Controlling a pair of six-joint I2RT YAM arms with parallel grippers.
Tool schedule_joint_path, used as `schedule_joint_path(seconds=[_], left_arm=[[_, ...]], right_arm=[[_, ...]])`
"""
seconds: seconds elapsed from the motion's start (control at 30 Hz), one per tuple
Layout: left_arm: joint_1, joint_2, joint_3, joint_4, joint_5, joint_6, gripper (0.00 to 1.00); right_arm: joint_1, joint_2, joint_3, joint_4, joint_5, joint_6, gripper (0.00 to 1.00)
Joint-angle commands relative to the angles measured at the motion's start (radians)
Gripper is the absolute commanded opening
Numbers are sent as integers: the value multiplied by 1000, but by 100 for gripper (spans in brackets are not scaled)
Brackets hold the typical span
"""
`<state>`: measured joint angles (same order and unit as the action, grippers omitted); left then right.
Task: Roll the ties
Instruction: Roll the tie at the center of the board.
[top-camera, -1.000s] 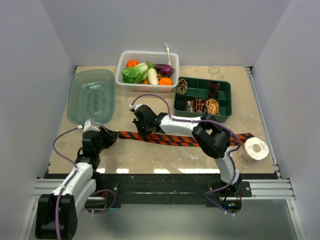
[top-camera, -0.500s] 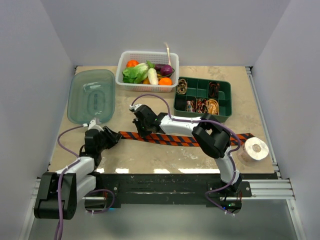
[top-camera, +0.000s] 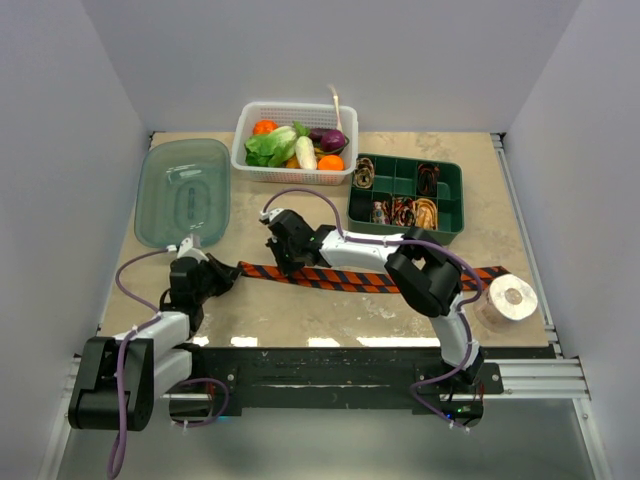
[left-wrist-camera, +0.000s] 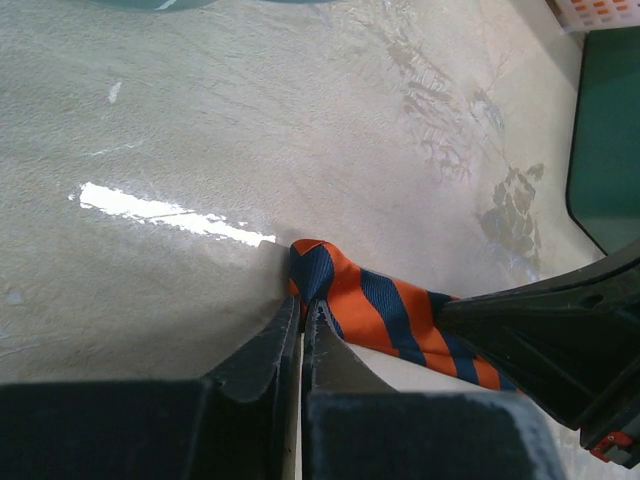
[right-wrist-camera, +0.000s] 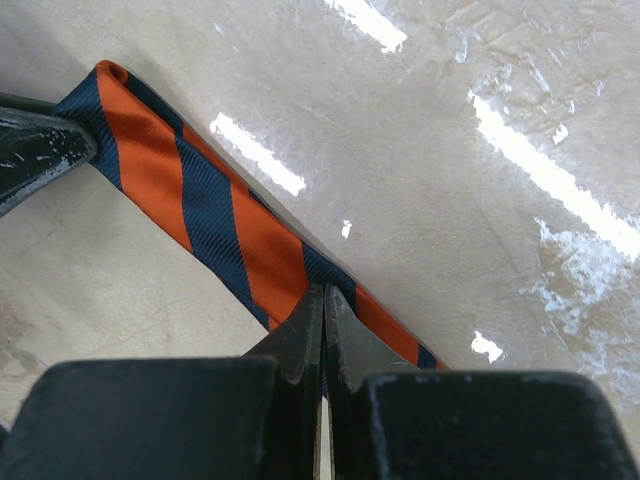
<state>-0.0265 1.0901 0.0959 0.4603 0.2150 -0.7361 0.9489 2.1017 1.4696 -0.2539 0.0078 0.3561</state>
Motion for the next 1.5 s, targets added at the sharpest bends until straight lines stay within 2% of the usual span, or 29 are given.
schedule_joint_path(seconds=[0.0,0.23,0.8,1.2,1.47], left_arm=[[5,-6,19,61,11,37,0],[-4,-55,25,37,17,69,0],[-44,-134,103,-89,4,113,0],[-108,-139,139,-86,0,90,0],[-174,-144,162,-89,-26,83,0]], right_arm=[[-2,-63,3,-110,30,-28,0],[-2,-95,35,-74,-5,-20,0],[-1,-8,89,73,-146,37,0],[-1,52,44,209,-134,89,0],[-6,17,-49,324,-88,136,0]])
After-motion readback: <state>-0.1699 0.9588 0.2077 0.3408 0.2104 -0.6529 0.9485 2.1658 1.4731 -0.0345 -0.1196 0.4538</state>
